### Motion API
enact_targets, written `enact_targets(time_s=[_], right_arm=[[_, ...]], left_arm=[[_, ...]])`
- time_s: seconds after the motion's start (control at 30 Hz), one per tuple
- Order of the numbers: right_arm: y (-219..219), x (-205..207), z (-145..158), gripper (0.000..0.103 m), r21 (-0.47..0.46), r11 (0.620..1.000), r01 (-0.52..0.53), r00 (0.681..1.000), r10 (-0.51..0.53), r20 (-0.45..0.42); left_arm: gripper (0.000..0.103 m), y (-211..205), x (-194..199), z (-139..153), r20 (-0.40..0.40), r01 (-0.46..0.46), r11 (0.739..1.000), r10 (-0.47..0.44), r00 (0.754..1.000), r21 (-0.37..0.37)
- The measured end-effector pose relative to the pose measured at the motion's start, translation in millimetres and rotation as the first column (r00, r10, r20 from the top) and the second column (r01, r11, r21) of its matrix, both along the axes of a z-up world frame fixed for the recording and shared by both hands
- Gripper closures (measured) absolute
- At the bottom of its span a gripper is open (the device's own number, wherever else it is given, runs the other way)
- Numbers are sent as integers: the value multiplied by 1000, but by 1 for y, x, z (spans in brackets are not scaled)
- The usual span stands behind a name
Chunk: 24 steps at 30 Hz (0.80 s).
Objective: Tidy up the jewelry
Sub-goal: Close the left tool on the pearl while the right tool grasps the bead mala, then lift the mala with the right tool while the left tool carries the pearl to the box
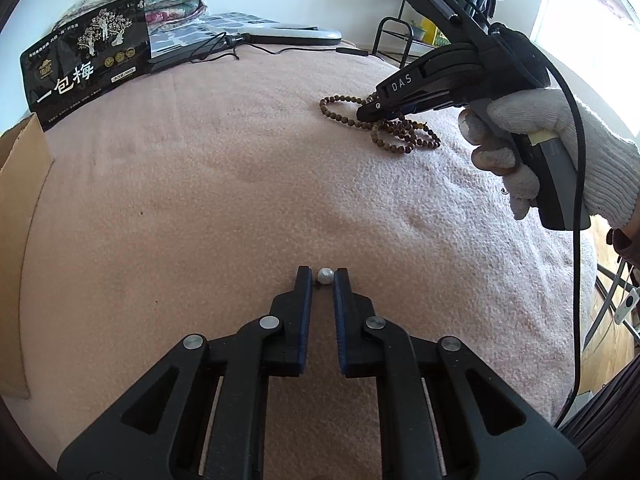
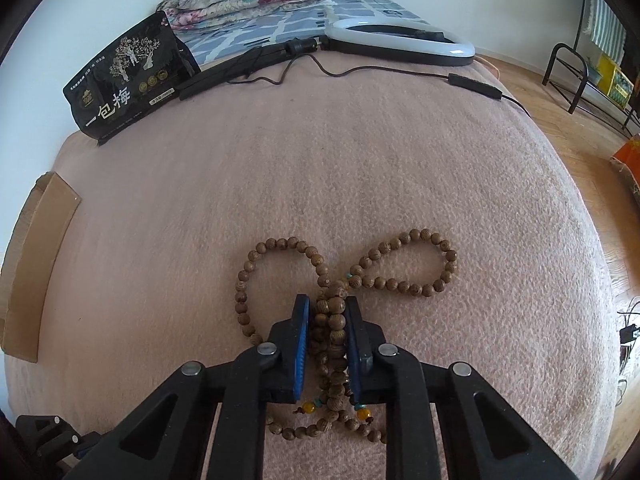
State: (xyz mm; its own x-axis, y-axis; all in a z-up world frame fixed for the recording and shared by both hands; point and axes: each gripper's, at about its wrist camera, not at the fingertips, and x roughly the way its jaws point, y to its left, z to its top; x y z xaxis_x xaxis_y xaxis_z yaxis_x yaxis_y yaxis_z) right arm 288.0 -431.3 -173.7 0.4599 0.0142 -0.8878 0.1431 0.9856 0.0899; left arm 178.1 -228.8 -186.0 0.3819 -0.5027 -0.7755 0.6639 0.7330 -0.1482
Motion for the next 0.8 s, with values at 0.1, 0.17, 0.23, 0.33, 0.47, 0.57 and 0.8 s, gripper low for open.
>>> enact_targets(time_s=[0.1,0.17,0.23,0.33,0.47,0.57,0.8], right_arm=[[0,0,0,88,2,1000,0,1000,0,0],[0,0,0,88,3,1000,1,1000,-1,0],[0,0,0,88,1,1000,-1,1000,1,0],[1,0,0,88,0,1000,-4,1000,4,0],[3,-1,2,88,-13,1000,-14,1000,14,3],[3,-4,6,92,-2,1000,-18,1000,18,14],[6,-15,25,92,34,999,-25,998,23,57]], left_arm=[[91,-3,1,-1,9,0,1000,0,1000,15],[88,-3,2,-1,5,5,1000,-5,1000,12],[88,-4,3,-1,5,8,1000,-8,1000,11],[88,-4,4,-2,-1,10,1000,-10,1000,2],[94,-2,6,-2,-10,8,1000,-8,1000,-15],[94,-2,4,0,-1,6,1000,-6,1000,-15],[94,6,0,10,17,-20,999,21,1000,-25]])
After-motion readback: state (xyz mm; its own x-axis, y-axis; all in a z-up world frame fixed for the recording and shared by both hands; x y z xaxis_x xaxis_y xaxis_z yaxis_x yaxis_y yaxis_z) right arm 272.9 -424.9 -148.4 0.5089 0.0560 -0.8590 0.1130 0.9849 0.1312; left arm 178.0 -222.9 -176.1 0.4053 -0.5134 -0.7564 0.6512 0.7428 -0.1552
